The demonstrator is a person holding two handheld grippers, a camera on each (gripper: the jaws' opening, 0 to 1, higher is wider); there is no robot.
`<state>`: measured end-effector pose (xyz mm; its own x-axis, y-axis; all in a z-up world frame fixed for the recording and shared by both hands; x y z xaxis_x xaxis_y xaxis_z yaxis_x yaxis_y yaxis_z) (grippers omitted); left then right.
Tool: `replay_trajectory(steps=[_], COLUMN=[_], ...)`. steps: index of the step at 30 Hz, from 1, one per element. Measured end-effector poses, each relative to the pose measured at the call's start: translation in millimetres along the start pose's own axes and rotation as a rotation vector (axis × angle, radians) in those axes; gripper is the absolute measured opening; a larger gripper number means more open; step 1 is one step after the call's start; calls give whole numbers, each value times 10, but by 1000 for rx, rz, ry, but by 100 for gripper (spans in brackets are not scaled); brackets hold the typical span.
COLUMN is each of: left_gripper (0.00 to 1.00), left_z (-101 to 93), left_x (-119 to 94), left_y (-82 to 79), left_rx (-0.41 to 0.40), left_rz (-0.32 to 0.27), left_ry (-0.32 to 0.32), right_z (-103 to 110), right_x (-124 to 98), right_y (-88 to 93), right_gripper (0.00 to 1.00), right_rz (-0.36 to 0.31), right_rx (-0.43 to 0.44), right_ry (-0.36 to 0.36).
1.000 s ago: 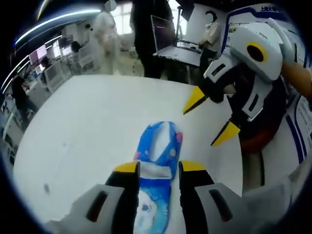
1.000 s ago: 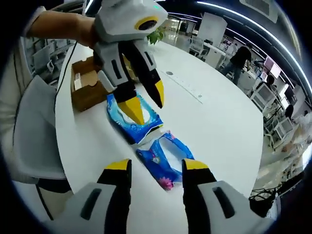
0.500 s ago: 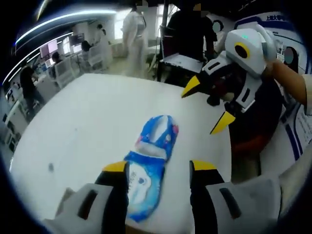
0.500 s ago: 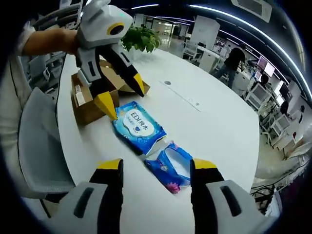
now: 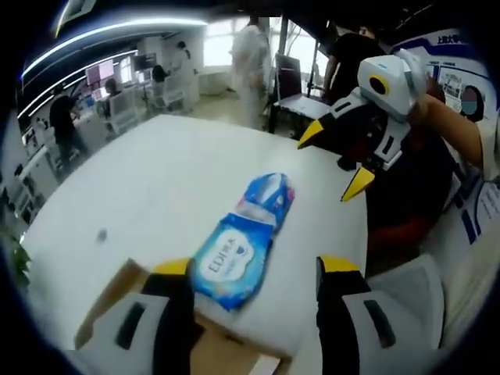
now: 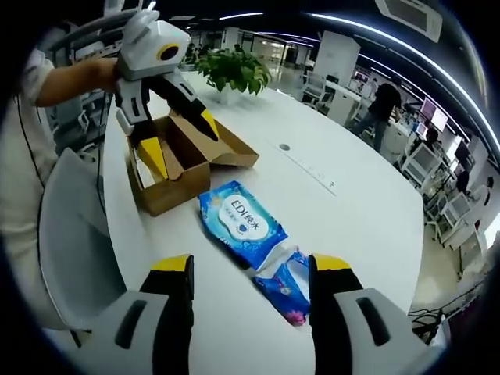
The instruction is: Operate the shoe box by opening the lid, removing the specified soft item, and placing it in the target area until the item is outside and the box remains undamaged.
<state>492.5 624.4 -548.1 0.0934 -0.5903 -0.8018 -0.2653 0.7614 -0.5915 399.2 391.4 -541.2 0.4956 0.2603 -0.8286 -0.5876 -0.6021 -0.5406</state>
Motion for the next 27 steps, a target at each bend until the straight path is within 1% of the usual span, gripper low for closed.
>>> replay_trajectory(steps=[4,11,14,20,25,27], left_gripper=[65,71,72,77,80,81], left_z=[43,141,194,271,314,319], left_x=[-150,-392,-489,-676,-805,-861], left_y=[190,503,627,893,1127,1219], left_rx=[-25,-74,-101,-175,-238,-258], left_rz=[-2,-9,-23,-34,-47,-44], left_ry=[-19,-59,-96,-137,-176,-196], right_z=[71,215,278,419,532,580], right_x=[34,151,210,345,473,522], right_y=[-119,-339,-416,-576,-695,-737], right_gripper=[56,56,56,57,57,57], right_rz=[-7,-15,-15,-16,-19,-19], right_rx=[-31,-87,-111,-166,-186,-207], right_ry=[-23,-75,-107,-179,-220,-236])
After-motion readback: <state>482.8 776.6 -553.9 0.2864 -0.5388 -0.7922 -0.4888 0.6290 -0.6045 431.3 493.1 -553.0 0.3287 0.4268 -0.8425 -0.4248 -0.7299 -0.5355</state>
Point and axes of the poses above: the point that each gripper's makers call its tool centre point, and the gripper's own axes: x roughly forward along the fingers, z roughly to its left, y roughly out of its underside, the point moved 10 cm from there along -x, roughly backward along the fingers, and after that the axes turned 11 degrees about z, right-handed, at the moved point
